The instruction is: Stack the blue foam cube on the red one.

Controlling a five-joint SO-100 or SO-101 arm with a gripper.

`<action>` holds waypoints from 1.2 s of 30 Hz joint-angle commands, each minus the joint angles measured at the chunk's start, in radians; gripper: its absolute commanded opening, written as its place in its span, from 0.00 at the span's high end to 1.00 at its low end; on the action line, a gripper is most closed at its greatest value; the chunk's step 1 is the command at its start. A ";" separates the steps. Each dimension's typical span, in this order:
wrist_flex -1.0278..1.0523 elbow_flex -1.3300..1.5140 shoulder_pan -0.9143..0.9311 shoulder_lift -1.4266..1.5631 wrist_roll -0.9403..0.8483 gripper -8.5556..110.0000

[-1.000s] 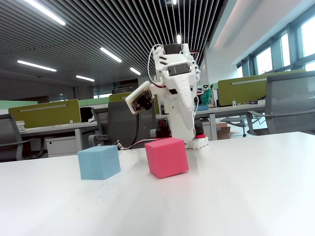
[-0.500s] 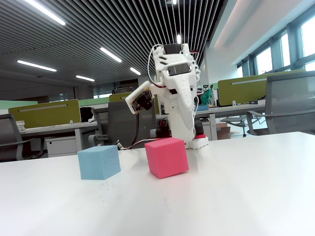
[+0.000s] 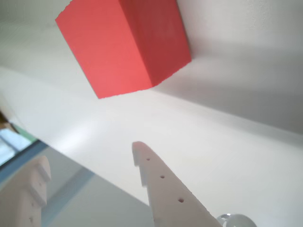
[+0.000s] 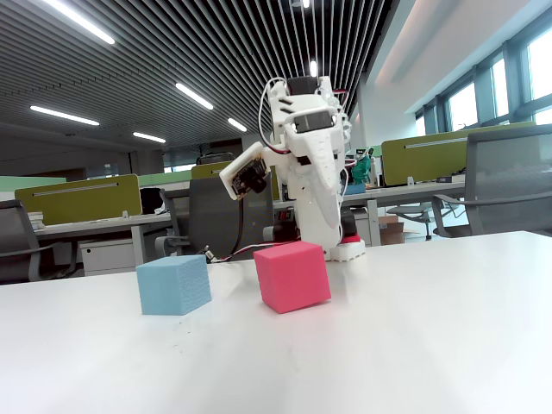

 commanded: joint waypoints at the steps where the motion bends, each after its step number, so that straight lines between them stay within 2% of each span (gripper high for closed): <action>1: -0.020 -0.025 -0.006 0.005 -0.005 0.74; 12: -0.025 -0.023 -0.002 0.005 -0.002 0.76; 17: 0.032 -0.063 0.017 -0.005 -0.006 0.73; 29: 0.213 -0.675 0.229 -0.578 -0.009 0.67; 36: 0.216 -0.770 0.430 -0.753 -0.043 0.65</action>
